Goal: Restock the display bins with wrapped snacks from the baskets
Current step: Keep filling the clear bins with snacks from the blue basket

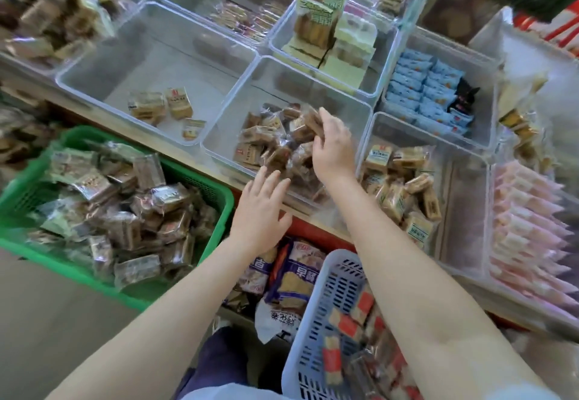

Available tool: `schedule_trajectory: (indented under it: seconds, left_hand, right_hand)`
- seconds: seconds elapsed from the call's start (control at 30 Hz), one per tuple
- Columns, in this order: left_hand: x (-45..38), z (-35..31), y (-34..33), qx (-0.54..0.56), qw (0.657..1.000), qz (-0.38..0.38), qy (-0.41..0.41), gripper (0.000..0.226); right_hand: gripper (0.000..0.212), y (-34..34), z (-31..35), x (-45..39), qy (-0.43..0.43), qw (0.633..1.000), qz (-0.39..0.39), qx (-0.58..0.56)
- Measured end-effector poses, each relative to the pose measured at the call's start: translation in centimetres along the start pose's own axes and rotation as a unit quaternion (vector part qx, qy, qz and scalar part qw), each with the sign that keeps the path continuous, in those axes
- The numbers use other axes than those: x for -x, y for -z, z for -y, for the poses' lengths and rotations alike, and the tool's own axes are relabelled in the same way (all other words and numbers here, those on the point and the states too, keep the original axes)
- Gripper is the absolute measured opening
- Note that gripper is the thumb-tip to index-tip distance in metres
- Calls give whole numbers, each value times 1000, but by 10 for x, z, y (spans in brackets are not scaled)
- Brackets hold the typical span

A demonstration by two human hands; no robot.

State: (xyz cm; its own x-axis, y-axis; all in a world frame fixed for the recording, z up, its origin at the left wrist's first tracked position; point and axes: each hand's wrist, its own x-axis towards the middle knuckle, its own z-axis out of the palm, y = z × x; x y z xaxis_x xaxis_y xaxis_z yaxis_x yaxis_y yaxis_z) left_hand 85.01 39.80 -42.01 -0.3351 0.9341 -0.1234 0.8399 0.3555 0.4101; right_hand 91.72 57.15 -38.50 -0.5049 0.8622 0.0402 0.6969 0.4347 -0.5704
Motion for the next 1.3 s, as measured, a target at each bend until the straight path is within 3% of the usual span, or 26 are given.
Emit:
schedule_trajectory:
  seconds: [0.13,0.27,0.37,0.5,0.53,0.6,0.67,0.73,0.8,0.9,1.0,1.1,1.2,1.3]
  left_hand:
    - [3,10,-5,-40,999,12,-30,77]
    - [2,12,-4,-25,999,19,-26,78]
    - [3,8,-1,1,999,-14,-29,69]
    - [23,-21,-14,68,981,-168,-62,37]
    - [33,-32,-24,85,984,-143,-62,31]
    - [52,-54,-49,109,994,4,-20,30]
    - [69,-72,-82,83,981,172,29,47]
    - [85,-85,-109,83,961,259,54,62]
    - [102,-95,-130,87,950,293,55,68]
    - [123,-103,-151,59,943,321,58,82]
    - [130,-108,-157,41,942,327,59,87]
    - [131,-107,-155,28,941,334,55,83]
    - [125,-105,-147,34,936,346,60,73]
    - [115,-106,-130,76,933,342,84,60]
  right_hand:
    - [70,-46,2,-12,69,970,163,169]
    - [77,-41,0,-13,27,953,225,201]
    - [55,-8,-7,23,30,988,116,96]
    - [22,38,-40,129,44,996,-67,-33]
    - [20,45,-53,158,2,996,-79,-49]
    - [19,50,-87,210,-123,989,-55,-61]
    - [19,42,-128,255,-248,967,46,-26]
    - [24,31,-167,295,-313,932,176,35]
    - [37,20,-193,334,-328,897,280,93]
    - [64,-2,-211,384,-336,858,358,148]
    - [89,-23,-214,406,-310,846,387,193]
    - [89,-30,-217,404,-290,864,368,184]
    - [77,-19,-215,387,-361,867,342,-45]
    - [50,9,-197,356,-445,812,275,-260]
